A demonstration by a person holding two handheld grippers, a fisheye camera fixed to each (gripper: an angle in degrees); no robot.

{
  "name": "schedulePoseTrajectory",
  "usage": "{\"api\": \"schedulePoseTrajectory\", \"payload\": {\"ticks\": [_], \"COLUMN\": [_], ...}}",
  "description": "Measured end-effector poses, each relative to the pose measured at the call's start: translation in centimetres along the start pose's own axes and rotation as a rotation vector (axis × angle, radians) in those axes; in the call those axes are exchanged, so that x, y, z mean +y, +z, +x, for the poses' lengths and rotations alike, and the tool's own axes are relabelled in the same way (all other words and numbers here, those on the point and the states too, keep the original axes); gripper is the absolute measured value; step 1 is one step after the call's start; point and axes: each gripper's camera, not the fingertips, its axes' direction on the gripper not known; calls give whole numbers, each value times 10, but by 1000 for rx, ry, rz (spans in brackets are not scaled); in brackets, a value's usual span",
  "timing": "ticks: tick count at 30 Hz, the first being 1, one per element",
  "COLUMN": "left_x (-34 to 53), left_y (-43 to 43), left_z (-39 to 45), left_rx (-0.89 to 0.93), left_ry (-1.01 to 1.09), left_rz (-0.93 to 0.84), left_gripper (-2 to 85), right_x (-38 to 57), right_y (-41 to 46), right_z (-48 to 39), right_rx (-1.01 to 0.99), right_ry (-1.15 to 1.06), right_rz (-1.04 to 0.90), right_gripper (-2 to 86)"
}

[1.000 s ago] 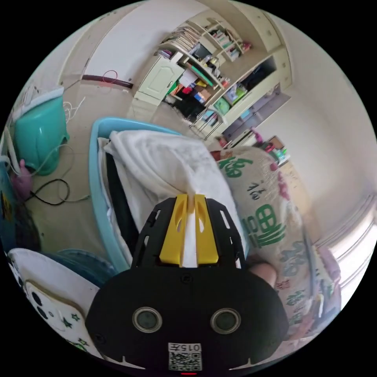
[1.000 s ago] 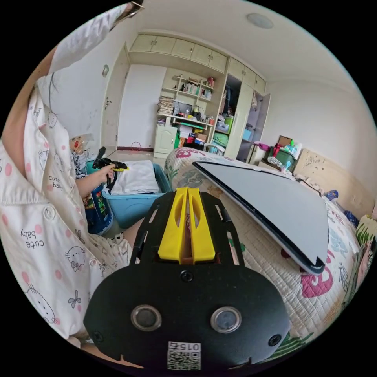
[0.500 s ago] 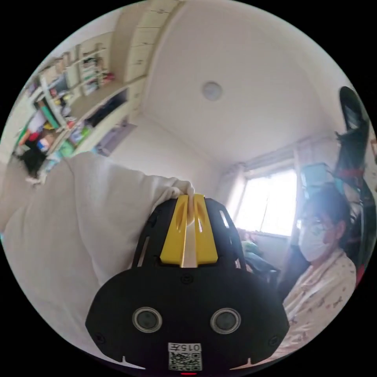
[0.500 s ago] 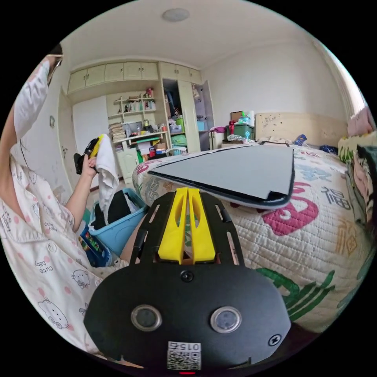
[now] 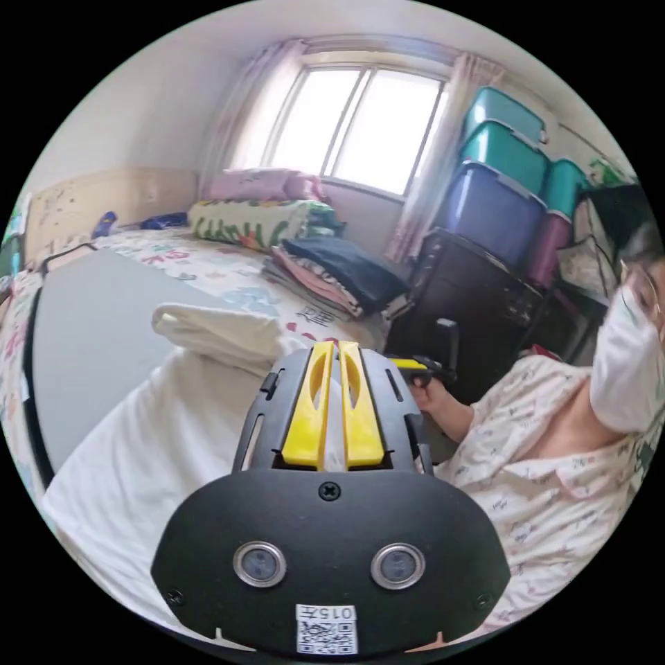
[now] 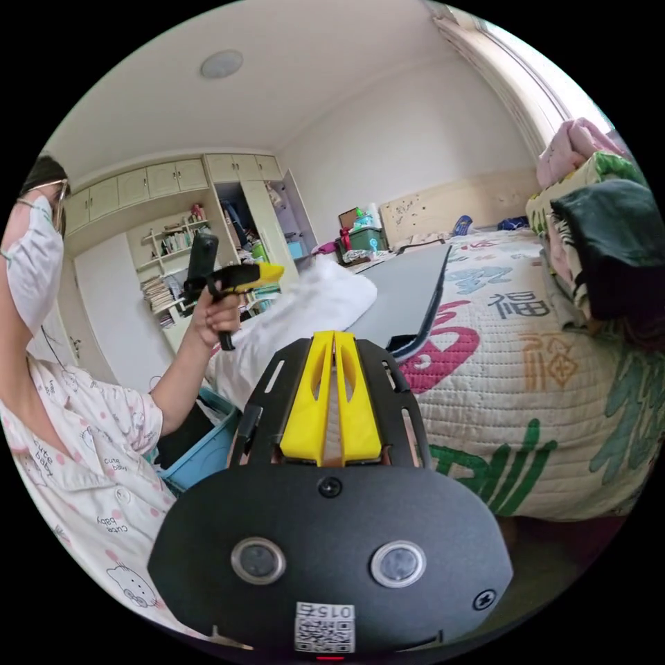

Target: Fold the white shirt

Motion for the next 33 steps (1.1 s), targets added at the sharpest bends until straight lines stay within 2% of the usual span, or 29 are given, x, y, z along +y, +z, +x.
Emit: {"api": "schedulePoseTrajectory", "payload": {"ticks": [3, 6, 7, 9, 13, 16, 19, 23, 28, 31, 33], "left_x": [18, 35, 43, 56, 83, 77, 50, 14, -28, -41, -44], "left_y": [-27, -65, -82, -104, -132, -133, -127, -120, -83, -61, -57], "left_z": [25, 44, 46, 44, 27, 10, -22, -82, -155, -173, -172], "left_rx": [-113, -374, -468, -541, -620, -717, -754, -668, -619, -617, -633], "left_ry": [15, -17, -65, -145, -349, -427, -467, -547, -615, -633, -623], "left_rz": [101, 177, 210, 260, 340, 316, 222, 153, 49, -39, -22], "left_gripper": [17, 30, 38, 56, 84, 99, 113, 128, 122, 125, 127], "right_x": [10, -1, -12, -31, -74, -97, -107, -102, -76, -58, -50], "right_y": [-1, 23, 36, 58, 127, 185, 250, 336, 478, 544, 552], "right_z": [13, 14, 16, 20, 34, 51, 65, 76, 123, 161, 193], "right_rx": [93, 155, 149, 127, 22, -59, -47, 31, 27, 87, 55], "right_ry": [-70, -187, -225, -258, -314, -295, -300, -325, -229, -210, -143], "right_rz": [4, 0, 4, 13, -26, -103, -212, -364, -549, -643, -653], "right_gripper": [-2, 5, 11, 27, 68, 92, 106, 140, 182, 166, 131]}}
